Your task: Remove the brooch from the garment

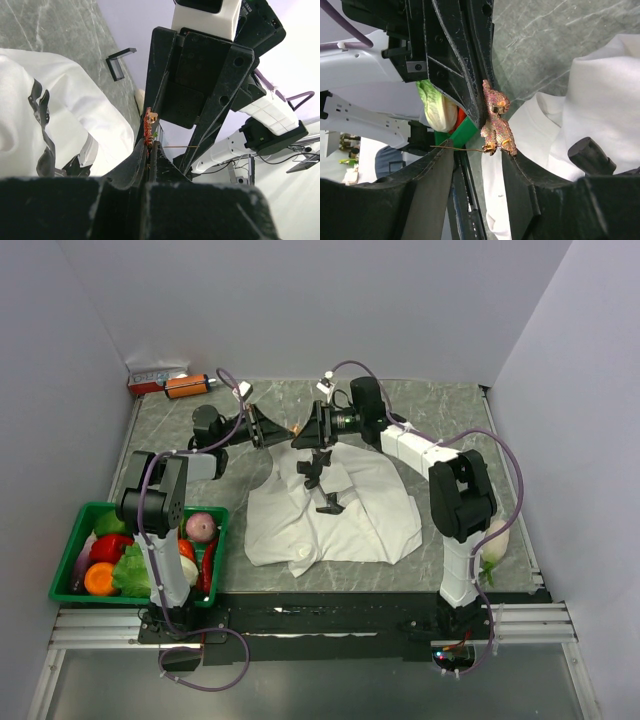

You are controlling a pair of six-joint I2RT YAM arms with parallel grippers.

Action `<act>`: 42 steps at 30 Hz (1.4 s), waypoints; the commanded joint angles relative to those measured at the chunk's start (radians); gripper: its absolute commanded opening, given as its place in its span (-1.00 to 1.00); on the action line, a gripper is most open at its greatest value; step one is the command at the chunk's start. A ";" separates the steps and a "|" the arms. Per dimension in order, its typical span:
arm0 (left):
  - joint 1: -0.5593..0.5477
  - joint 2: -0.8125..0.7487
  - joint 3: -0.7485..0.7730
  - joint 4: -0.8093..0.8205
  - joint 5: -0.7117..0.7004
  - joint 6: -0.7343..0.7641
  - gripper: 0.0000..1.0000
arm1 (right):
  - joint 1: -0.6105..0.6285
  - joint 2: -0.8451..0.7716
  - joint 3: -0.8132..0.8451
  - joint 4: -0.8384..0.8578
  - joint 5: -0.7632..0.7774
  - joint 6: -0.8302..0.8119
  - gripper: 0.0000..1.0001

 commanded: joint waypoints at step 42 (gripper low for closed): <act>-0.059 0.015 0.031 0.048 0.122 0.054 -0.98 | -0.054 -0.134 -0.060 -0.072 -0.044 -0.199 0.14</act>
